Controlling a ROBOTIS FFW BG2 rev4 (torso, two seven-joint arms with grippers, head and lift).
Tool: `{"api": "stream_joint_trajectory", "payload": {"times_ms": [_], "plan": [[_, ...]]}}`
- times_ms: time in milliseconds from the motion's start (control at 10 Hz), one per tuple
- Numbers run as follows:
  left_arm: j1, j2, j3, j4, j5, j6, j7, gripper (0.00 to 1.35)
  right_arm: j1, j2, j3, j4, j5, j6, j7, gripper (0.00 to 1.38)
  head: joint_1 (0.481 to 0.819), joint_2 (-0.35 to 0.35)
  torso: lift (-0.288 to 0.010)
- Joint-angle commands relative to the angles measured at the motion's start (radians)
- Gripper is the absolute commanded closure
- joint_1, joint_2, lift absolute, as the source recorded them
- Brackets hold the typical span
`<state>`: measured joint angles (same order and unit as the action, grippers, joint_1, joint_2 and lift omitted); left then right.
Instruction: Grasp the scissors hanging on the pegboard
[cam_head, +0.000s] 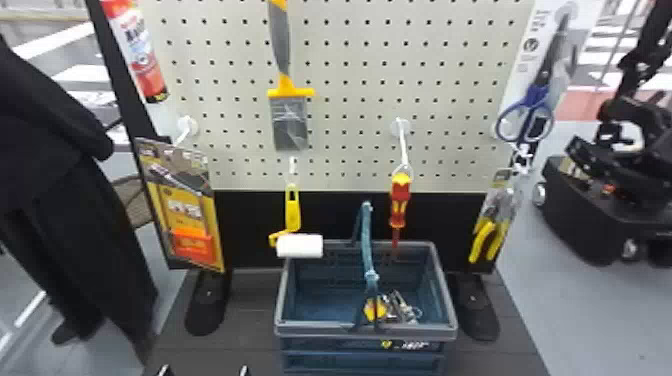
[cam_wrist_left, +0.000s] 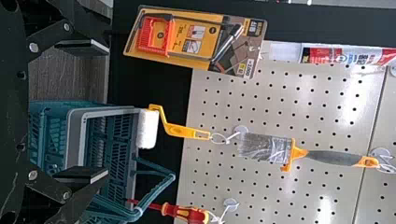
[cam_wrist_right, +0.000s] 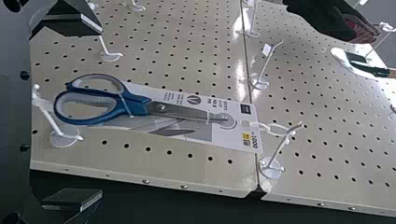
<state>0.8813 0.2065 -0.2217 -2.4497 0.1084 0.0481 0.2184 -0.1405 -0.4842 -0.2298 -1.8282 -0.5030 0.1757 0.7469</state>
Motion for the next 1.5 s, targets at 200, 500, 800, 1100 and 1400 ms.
{"api": "stream_joint_trajectory", "payload": {"times_ms": [200,500,800,1100,1400], "plan": [[-0.013,0.017,-0.01,0.009,0.016,-0.005,0.004,0.37,-0.179,-0.093,0.144,0.079,-0.083,0.028,-0.015,0.07,0.549,0.0,-0.1],[-0.015,0.019,-0.01,0.014,0.016,-0.007,0.004,0.37,-0.295,-0.139,0.216,0.17,-0.121,0.05,-0.02,0.07,0.549,0.0,-0.1],[-0.022,0.017,-0.013,0.023,0.019,-0.008,0.004,0.37,-0.334,-0.148,0.256,0.197,-0.146,0.067,-0.021,0.07,0.549,0.0,-0.1],[-0.026,0.017,-0.013,0.028,0.022,-0.01,0.004,0.37,-0.364,-0.149,0.273,0.187,-0.126,0.073,-0.023,0.19,0.549,0.0,-0.1],[-0.028,0.017,-0.016,0.031,0.02,-0.01,0.004,0.37,-0.359,-0.148,0.273,0.207,-0.158,0.073,-0.023,0.91,0.549,0.0,-0.1]]}}
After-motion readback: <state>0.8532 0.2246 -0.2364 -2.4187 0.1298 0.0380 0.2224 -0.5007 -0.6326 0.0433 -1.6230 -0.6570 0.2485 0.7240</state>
